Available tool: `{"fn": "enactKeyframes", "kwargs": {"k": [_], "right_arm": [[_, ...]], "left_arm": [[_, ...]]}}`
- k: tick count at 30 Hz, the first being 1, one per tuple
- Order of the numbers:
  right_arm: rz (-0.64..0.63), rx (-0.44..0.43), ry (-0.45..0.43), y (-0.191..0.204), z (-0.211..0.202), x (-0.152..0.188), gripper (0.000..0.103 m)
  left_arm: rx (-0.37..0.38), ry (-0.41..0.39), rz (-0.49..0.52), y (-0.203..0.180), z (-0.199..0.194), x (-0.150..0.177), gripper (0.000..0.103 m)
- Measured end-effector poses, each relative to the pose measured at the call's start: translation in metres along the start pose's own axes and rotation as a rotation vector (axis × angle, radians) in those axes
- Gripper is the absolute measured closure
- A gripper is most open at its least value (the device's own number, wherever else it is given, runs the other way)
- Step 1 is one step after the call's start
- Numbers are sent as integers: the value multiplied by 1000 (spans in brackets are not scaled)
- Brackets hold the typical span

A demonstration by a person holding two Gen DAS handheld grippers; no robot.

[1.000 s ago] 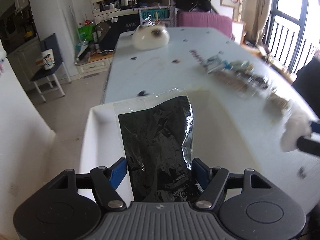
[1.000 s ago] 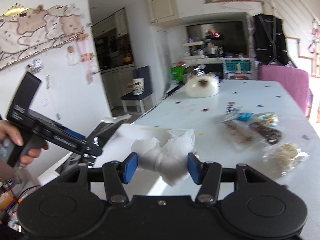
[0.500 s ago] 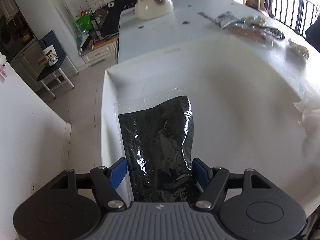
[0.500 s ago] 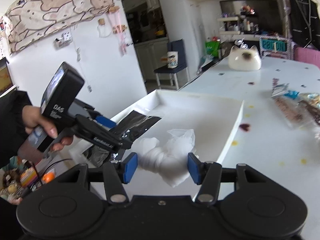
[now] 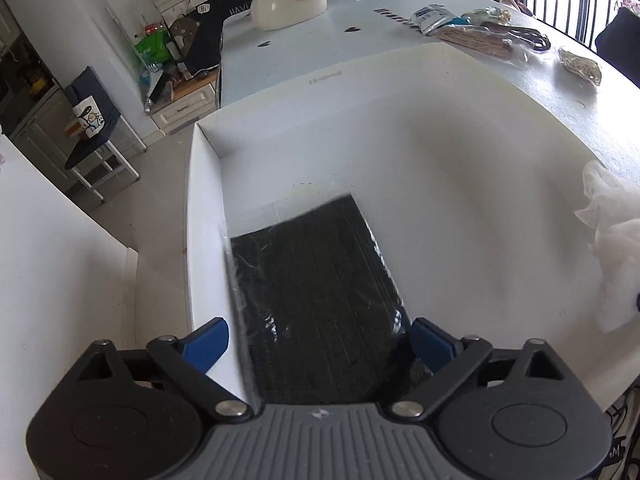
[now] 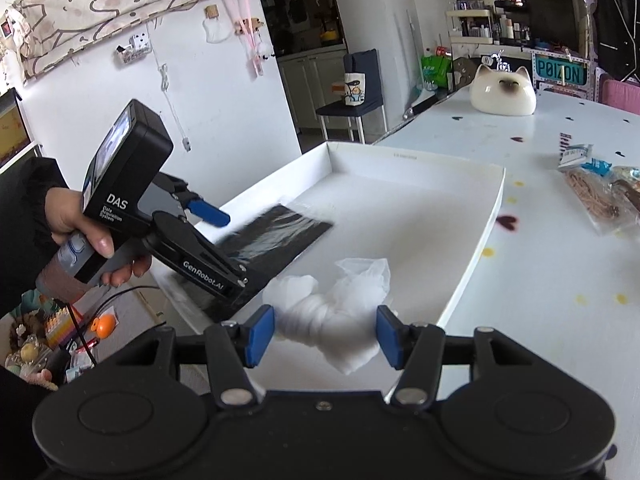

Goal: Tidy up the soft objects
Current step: 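Open the left gripper to release the black packet in the box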

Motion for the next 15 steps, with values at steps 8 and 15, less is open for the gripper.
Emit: {"fn": "enactKeyframes", "kwargs": {"k": [8, 15], "right_arm": [[16, 46, 6, -6, -16, 4, 34], [18, 35, -8, -8, -24, 8, 33]], "left_arm": [[25, -52, -34, -3, -15, -2, 6], [59, -84, -57, -10, -21, -6, 7]]}}
Point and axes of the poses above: each gripper's, at about its wrist camera, not at the fingertips, and z roughly the way its jaws point, y to its left, x to its underside, the point moved 3 cm from there along z, roughly the way its jaws point, and after that the axes turned 12 degrees about x, right-handed, at the moved point
